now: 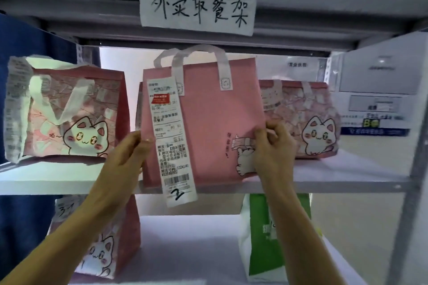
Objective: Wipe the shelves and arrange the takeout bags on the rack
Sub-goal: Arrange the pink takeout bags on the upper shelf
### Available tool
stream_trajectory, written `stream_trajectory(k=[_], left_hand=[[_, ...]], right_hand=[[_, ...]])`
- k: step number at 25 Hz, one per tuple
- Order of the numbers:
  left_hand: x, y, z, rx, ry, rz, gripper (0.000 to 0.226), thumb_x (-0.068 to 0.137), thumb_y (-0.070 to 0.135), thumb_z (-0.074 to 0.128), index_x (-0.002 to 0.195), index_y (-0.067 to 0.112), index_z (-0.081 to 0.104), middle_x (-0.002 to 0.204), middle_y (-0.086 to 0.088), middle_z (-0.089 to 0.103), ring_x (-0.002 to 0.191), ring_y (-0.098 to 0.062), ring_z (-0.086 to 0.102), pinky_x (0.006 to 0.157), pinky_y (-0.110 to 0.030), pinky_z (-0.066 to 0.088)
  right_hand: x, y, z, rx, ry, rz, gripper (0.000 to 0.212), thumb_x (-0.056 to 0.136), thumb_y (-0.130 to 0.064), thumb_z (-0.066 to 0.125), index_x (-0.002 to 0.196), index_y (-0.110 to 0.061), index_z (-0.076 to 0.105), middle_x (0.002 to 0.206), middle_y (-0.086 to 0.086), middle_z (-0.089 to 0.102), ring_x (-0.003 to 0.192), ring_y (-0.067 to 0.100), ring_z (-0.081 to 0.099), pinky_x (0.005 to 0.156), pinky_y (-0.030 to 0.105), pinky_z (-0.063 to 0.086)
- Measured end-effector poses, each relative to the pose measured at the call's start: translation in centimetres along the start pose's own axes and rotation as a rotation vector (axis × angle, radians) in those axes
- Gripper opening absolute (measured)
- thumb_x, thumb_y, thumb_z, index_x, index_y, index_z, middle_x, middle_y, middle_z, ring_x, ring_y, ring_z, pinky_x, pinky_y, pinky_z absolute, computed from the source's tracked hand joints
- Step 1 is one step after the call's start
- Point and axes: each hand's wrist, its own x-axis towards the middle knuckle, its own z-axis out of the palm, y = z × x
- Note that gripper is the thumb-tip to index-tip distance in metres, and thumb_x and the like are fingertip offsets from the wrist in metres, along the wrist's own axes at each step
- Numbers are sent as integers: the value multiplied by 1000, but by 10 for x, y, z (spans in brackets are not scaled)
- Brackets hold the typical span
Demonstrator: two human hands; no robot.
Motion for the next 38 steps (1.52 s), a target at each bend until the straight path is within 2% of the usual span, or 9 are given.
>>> stream_trajectory(k=[6, 13, 16, 20, 24, 27, 32, 35, 38], left_hand=[[25, -6, 9, -67, 137, -38, 21, 91, 26, 68, 89, 46, 68, 89, 20, 76, 73, -6, 75, 46, -22, 56], [32, -9, 22, -69, 218, -53, 32, 90, 24, 71, 88, 55, 68, 89, 31, 73, 76, 6, 72, 64, -26, 55], [30, -7, 30, -81, 223, -51, 32, 90, 20, 71, 90, 52, 71, 92, 24, 76, 78, -3, 75, 59, -29, 60], [27, -3, 43, -71, 234, -63, 26, 91, 17, 69, 101, 42, 72, 97, 14, 78, 81, -11, 76, 57, -29, 61], [27, -3, 57, -71, 303, -92, 27, 91, 15, 69, 111, 33, 71, 95, 13, 78, 77, -9, 76, 50, -24, 58], [22, 0, 65, -63, 344, -101, 26, 91, 15, 70, 107, 35, 72, 95, 12, 78, 79, -10, 76, 54, -25, 60], [6, 12, 67, -48, 348, -73, 26, 93, 13, 67, 96, 38, 73, 97, 10, 78, 83, -12, 77, 57, -26, 60], [-10, 20, 59, -76, 348, -66, 28, 93, 14, 67, 96, 41, 73, 100, 9, 78, 85, -14, 77, 58, -30, 61], [-28, 32, 42, -116, 367, -62, 27, 93, 12, 67, 97, 39, 72, 96, 12, 78, 83, -13, 77, 60, -31, 63]], right_hand=[[4, -1, 2, -19, -92, 19, 13, 98, -19, 60, 89, -16, 68, 76, -6, 72, 61, 1, 66, 53, 15, 50], [78, 30, -65, -185, 174, 77, 6, 100, -22, 57, 104, -20, 62, 94, -5, 67, 85, 7, 67, 78, 30, 59], [123, 58, -97, -325, 275, 144, 28, 97, -25, 58, 122, -16, 54, 119, 6, 58, 110, 25, 60, 97, 49, 52], [165, 85, -117, -431, 238, 212, 57, 95, -33, 61, 144, -16, 38, 142, 11, 48, 131, 33, 47, 112, 52, 37], [188, 106, -129, -363, 108, 283, 66, 89, -42, 67, 145, -16, 43, 129, 10, 64, 117, 32, 61, 100, 55, 50], [193, 117, -136, -308, 70, 257, 46, 84, -40, 74, 121, -14, 67, 107, 11, 70, 96, 30, 70, 84, 50, 60], [174, 108, -142, -189, 147, 132, 20, 92, -28, 65, 108, -17, 70, 80, -13, 64, 70, 6, 64, 63, 27, 56], [152, 88, -150, -155, 245, 110, 14, 93, -26, 61, 102, -20, 70, 83, -9, 65, 78, 12, 63, 65, 18, 50], [130, 65, -165, -138, 333, 132, 13, 94, -26, 62, 102, -19, 71, 91, -6, 69, 85, 13, 65, 78, 30, 56]])
